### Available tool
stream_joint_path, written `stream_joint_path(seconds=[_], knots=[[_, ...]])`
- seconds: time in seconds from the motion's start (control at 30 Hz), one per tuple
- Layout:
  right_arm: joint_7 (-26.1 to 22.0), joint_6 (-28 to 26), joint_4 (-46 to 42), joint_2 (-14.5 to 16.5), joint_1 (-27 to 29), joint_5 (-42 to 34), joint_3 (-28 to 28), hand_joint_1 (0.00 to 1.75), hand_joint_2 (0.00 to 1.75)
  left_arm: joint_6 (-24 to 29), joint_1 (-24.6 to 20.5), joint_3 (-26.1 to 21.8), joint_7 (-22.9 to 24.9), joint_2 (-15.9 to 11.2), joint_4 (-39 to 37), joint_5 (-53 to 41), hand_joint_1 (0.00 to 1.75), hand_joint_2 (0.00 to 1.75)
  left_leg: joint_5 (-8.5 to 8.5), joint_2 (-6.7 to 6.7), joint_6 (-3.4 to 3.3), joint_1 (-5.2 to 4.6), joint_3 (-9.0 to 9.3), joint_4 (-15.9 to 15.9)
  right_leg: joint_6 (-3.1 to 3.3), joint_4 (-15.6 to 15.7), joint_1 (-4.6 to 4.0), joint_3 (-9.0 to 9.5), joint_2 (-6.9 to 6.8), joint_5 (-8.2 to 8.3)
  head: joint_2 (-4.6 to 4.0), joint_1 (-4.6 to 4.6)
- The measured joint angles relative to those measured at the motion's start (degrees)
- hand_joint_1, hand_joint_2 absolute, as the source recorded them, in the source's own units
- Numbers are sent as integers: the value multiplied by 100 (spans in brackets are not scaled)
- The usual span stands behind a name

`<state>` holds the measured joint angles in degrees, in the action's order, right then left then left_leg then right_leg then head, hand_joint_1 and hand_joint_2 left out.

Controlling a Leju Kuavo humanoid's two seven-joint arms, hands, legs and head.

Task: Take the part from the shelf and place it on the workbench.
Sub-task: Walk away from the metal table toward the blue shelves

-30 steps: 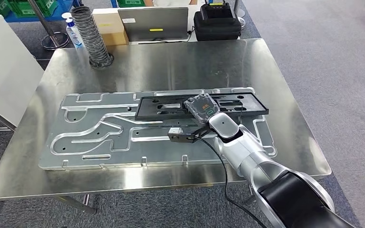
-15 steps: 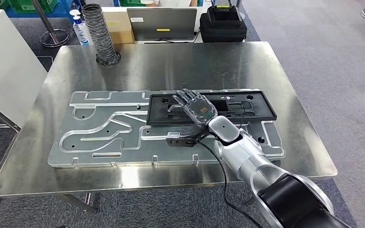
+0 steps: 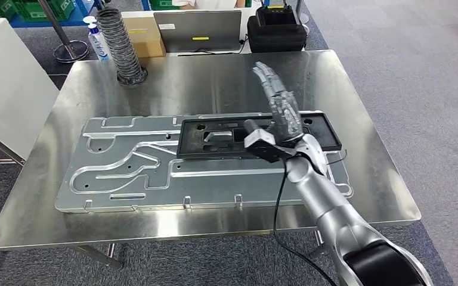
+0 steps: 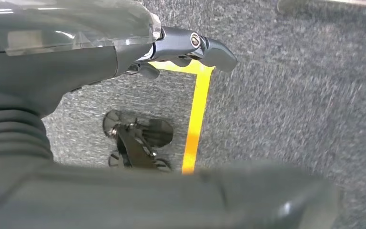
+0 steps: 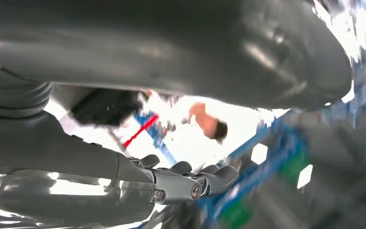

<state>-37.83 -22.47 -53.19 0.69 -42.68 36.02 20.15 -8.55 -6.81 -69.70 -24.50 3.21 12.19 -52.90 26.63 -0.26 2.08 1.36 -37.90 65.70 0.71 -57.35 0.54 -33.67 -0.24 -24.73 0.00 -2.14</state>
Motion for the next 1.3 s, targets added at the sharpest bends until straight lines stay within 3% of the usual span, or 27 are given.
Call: stream_joint_path(seconds=[0.07, 0.17, 0.23, 0.27, 0.33, 0.4, 0.43, 0.47, 0.57, 0.6, 0.7, 0.77, 0.87, 0.93, 0.97, 1.03, 1.1, 1.23, 1.27, 1.3], knots=[[36, -53, -762, -279, 307, -241, -353, 0, 0, -26, 49, -50, -49, -7, -1, 92, 0, 0, -175, -12, -43, -2, 304, -593, -71, -56, -10, -14, -1, -45, 0, 1], [159, -436, -1907, -756, 941, -241, -1053, 0, 0, -26, 144, -168, -82, -4, -1, 251, 0, 0, -159, -42, -189, -27, 360, -688, -171, -58, -23, -13, -10, -63, 0, 3], [202, -687, -2638, -1076, 1504, -276, -1686, 0, 0, -47, 193, -247, -77, 4, -2, 333, 0, 0, -167, -65, -278, -21, 377, -715, -244, -160, -4, -21, -9, -173, 0, 4], [173, -743, -2976, -1219, 1823, -344, -2066, 0, 0, -72, 211, -285, -72, 8, -2, 355, 0, 0, -171, -78, -317, -14, 386, -730, -274, -368, 3, -104, -2, -314, 0, 4], [44, -751, -3513, -1400, 2471, -528, -2849, 0, 0, -120, 249, -347, -69, 13, -1, 375, 0, 0, -161, -99, -365, -22, 388, -734, -307, -1080, 14, -445, 17, -676, 0, 4], [-95, -690, -3940, -1458, 3139, -722, -3592, 0, 0, -148, 279, -394, -70, 13, -1, 377, 0, 0, -148, -110, -389, -47, 389, -733, -312, -1629, 17, -738, 23, -851, 0, 4], [-137, -663, -4116, -1464, 3460, -787, -3918, 0, 0, -160, 287, -408, -69, 14, -1, 377, 0, 0, -146, -109, -394, -65, 391, -732, -297, -1595, 16, -737, 24, -778, 0, 4], [-167, -649, -4272, -1462, 3754, -819, -4209, 0, 0, -170, 290, -417, -67, 15, -1, 375, 0, 0, -146, -108, -395, -82, 395, -731, -269, -1350, 12, -624, 24, -625, 0, 4], [-197, -650, -4558, -1419, 4411, -791, -4843, 0, 0, -174, 279, -428, -43, 37, -1, 363, 0, 0, -145, -91, -376, -134, 411, -730, -151, -252, -41, -59, 20, -160, 0, 4], [-199, -652, -4590, -1387, 4554, -765, -4974, 0, 0, -172, 272, -432, -38, 44, 0, 358, 0, 0, -146, -82, -356, -140, 415, -731, -126, -91, -63, 21, 22, -101, 0, 4], [-201, -655, -4575, -1264, 4805, -663, -5197, 0, 0, -169, 253, -455, -40, 47, 1, 333, 0, 0, -150, -58, -264, -138, 425, -737, -71, -13, -66, 21, 28, -20, 0, 4], [-197, -617, -4505, -1174, 4857, -582, -5270, 0, 0, -177, 244, -467, -42, 48, 0, 315, 0, 0, 83, -39, -202, -142, 362, -522, -7, 64, -30, 6, 16, 65, 0, 2], [-191, -485, -4288, -992, 4896, -401, -5356, 0, 0, -192, 232, -472, -41, 50, 0, 281, 0, 0, 789, -22, -127, -113, 95, 402, 37, 84, -21, -114, 5, 180, 0, 1], [-191, -439, -4090, -853, 4916, -276, -5407, 0, 0, -191, 226, -472, -38, 50, 1, 259, 0, 0, 955, -20, -89, -93, 132, 666, 27, 60, -20, -237, 3, 261, 0, 0], [-192, -437, -3992, -787, 4922, -232, -5428, 0, 0, -190, 222, -472, -37, 50, 1, 255, 0, 0, 881, -18, -81, -82, 314, 473, 15, 36, -17, -309, 5, 302, 0, -1], [-189, -438, -3808, -678, 4936, -159, -5459, 0, 0, -187, 203, -472, -35, 51, 1, 252, 0, 0, 651, -18, -99, -73, 852, -285, -25, -27, -7, -446, 10, 386, 0, -1], [-146, -383, -3618, -615, 4925, -49, -5490, 0, 0, -184, 179, -473, -31, 57, 1, 251, 0, 0, 491, -18, -156, -98, 1138, -809, -88, -64, -9, -508, 17, 466, -3, 0], [-103, -237, -2787, -420, 4840, 233, -5685, 0, 0, -161, 168, -478, 3, 79, -1, 248, 0, 0, 263, -4, -321, -126, 1021, -879, -237, 4, 16, -516, 32, 605, -3, 3], [-113, -229, -2552, -384, 4824, 252, -5743, 0, 0, -155, 166, -479, 11, 87, -1, 245, 0, 0, 178, 10, -360, -117, 964, -904, -267, -72, 25, -559, 37, 480, -2, 3], [-116, -210, -2299, -365, 4782, 256, -5806, 0, 0, -146, 165, -480, 20, 97, -2, 240, 0, 0, 89, 28, -391, -105, 889, -928, -293, -269, 33, -630, 41, 235, -2, 3]])
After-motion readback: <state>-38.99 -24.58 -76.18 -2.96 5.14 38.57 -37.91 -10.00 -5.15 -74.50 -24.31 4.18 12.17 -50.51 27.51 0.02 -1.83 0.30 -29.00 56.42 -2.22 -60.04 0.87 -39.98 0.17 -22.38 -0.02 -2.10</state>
